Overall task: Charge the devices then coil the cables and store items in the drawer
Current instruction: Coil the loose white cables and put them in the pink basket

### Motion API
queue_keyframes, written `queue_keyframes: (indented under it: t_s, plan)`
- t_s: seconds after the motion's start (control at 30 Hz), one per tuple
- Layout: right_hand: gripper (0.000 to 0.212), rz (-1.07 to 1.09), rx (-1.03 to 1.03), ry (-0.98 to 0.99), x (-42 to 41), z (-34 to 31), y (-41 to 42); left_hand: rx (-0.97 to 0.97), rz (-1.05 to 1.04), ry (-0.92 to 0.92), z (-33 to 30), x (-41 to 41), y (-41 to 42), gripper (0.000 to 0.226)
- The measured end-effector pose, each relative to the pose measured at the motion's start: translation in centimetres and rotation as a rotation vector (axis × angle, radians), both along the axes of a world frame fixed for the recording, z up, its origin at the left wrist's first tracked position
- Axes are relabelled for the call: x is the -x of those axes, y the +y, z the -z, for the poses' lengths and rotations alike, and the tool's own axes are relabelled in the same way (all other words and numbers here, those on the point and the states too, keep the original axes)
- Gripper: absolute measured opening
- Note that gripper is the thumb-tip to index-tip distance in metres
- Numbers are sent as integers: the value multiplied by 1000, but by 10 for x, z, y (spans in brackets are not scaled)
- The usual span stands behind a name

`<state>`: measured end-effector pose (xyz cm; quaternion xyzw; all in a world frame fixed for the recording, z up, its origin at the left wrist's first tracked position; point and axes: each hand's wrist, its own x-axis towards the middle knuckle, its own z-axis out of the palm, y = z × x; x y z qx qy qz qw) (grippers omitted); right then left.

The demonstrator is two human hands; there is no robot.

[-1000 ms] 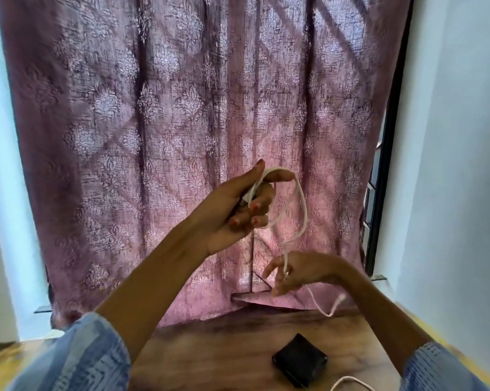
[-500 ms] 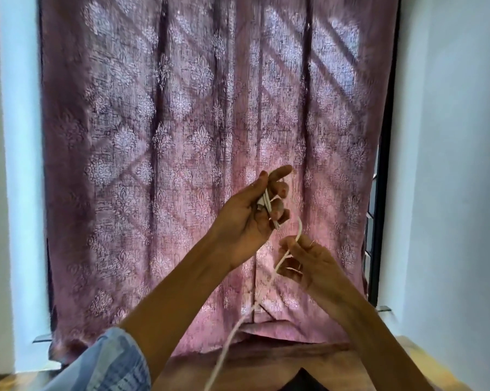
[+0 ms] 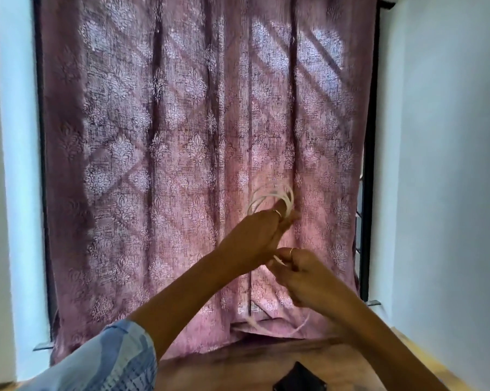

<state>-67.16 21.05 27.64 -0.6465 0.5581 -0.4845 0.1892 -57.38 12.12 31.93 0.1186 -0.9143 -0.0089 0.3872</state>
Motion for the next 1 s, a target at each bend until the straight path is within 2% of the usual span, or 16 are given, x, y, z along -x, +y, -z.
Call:
queue_keyframes:
  t_s: [0.07,0.1,0.2,0.27,0.4,0.5,0.57,0.63,0.7,0.8,0.9,1.0]
  plan:
    - [16,112,60,161,6,-5,8,232,-188,-143,6,-1,-6,46]
    - [16,161,84,177,10,-6,12,268,-203,-155,8,-2,-7,48]
    - [9,272,155,225,23,-10,26,203,-172,-139,18,-6,-8,48]
    - [6,300,212,251,31,-13,33,46,-107,-118,24,-7,-5,46]
    - [17,279,325,271,41,-14,36,-480,273,-9,34,-6,15,37]
    - [17,240,417,235,47,-13,36,-644,407,-44,41,-6,31,59]
    - [13,201,459,143,48,-10,34,-758,547,-16,44,-7,36,54]
    - [11,170,470,31,46,-2,29,-882,657,104,45,-8,38,48]
    - [31,168,445,-120,44,11,19,-1035,775,257,45,-5,40,45]
    - [38,209,363,-252,34,33,3,-1253,1028,448,43,1,41,42]
    - [33,229,300,-105,22,58,-2,-1349,1117,595,39,-1,37,38]
    - [23,156,201,90,13,72,3,-1258,934,638,45,-2,31,34]
